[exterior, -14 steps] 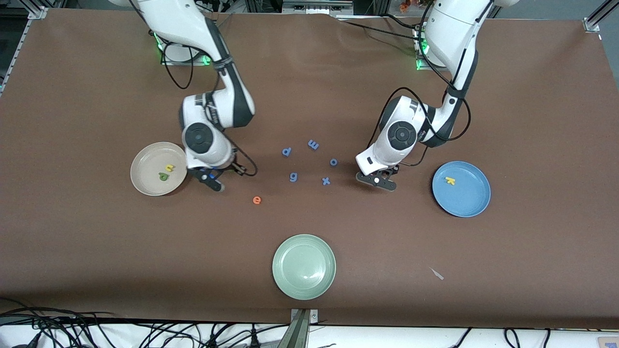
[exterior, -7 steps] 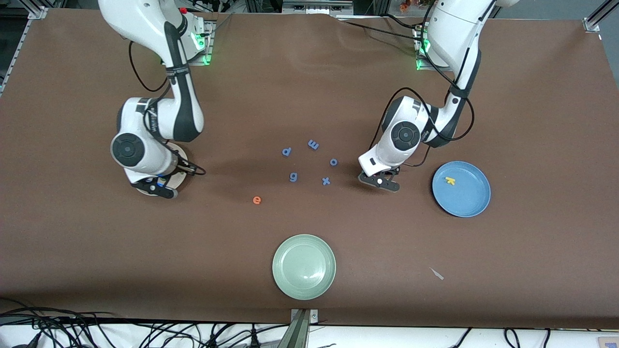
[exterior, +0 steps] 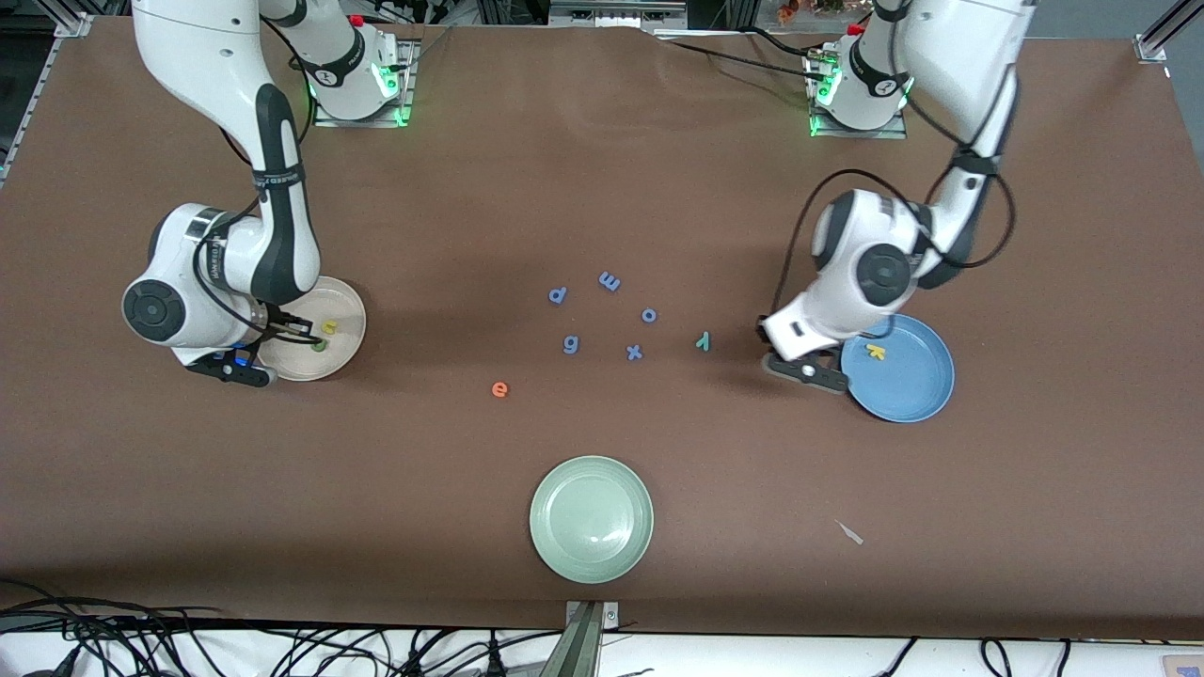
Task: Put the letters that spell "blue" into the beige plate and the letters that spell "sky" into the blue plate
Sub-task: 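Place the yellow s on the blue plate with the left gripper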
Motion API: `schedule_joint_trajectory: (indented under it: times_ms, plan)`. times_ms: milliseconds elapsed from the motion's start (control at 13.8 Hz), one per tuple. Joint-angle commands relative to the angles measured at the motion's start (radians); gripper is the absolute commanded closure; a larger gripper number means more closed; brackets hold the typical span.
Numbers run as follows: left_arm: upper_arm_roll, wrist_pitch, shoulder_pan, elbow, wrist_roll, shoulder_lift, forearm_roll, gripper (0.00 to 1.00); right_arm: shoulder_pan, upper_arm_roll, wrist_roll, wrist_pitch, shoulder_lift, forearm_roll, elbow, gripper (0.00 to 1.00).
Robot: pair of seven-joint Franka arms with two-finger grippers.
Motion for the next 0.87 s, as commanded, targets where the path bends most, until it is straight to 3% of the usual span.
schedule_joint_trajectory:
  times_ms: [0,145,290,362,435,579,797]
  plan:
    - [0.03,-0.031,0.12,-0.03,0.283,-0.006,-0.017,1.0,0.029,0.005,-0.006,-0.049,-0.008,-0.004,0.014,0.0]
    - [0.093,-0.025,0.125,-0.029,0.376,0.02,-0.017,1.0,0.069,0.005,0.006,-0.097,-0.01,0.001,0.049,0.0]
    - [0.096,-0.025,0.125,-0.029,0.364,0.02,-0.017,0.95,0.083,0.005,0.028,-0.12,-0.01,0.001,0.069,0.0]
    - [0.094,-0.025,0.124,-0.026,0.356,0.021,-0.018,0.6,0.078,0.005,0.017,-0.12,-0.008,-0.001,0.068,0.0]
    - [0.094,-0.023,0.122,-0.022,0.356,0.025,-0.025,0.33,0.072,0.005,0.005,-0.12,-0.005,-0.001,0.063,0.0]
    - [0.094,-0.023,0.112,-0.004,0.355,0.025,-0.028,0.26,0.071,0.005,0.008,-0.12,-0.005,0.001,0.067,0.0]
    - [0.084,-0.007,0.023,0.013,0.271,0.041,-0.111,0.26,0.098,0.008,0.038,-0.117,-0.002,0.002,0.116,0.0]
